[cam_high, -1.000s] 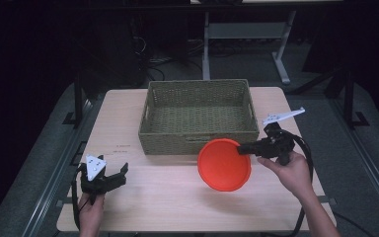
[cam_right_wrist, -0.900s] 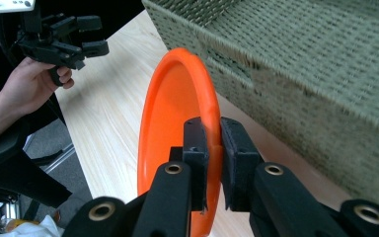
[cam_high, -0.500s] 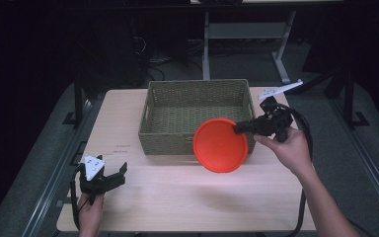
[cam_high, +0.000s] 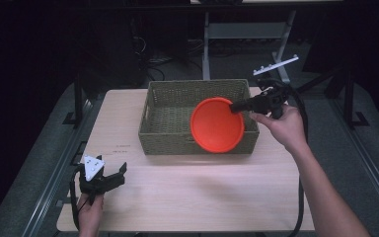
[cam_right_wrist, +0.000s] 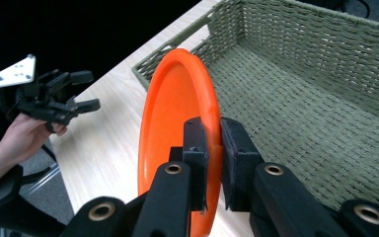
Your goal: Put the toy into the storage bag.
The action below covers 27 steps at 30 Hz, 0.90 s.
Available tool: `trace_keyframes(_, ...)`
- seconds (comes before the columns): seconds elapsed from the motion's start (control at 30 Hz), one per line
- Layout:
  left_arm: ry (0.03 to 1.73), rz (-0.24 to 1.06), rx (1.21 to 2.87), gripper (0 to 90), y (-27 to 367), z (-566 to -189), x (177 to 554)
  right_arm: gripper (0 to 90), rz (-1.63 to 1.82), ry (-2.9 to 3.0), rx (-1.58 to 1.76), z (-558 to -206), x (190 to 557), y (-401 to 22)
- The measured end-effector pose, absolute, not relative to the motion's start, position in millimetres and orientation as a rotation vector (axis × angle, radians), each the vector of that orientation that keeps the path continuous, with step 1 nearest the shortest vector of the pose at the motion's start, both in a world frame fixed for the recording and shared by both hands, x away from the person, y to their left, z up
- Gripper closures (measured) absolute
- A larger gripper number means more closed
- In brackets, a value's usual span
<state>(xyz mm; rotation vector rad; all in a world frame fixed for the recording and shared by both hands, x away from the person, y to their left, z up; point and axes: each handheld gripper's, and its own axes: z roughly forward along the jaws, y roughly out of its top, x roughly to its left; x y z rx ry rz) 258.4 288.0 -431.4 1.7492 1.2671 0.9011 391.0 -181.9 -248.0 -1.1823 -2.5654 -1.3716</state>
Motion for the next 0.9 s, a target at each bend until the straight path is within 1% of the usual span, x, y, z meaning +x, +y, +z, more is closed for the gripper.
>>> trace_keyframes(0.33,1.261,0.897,1.755,12.8,288,-431,259,82.0,-1.371,-2.549,-1.268,-243,420,-175)
trace_keyframes(0.9,1.256,0.891,1.752,12.8,287,-431,259,82.1,-1.338,-2.506,-1.388,-253,458,-167)
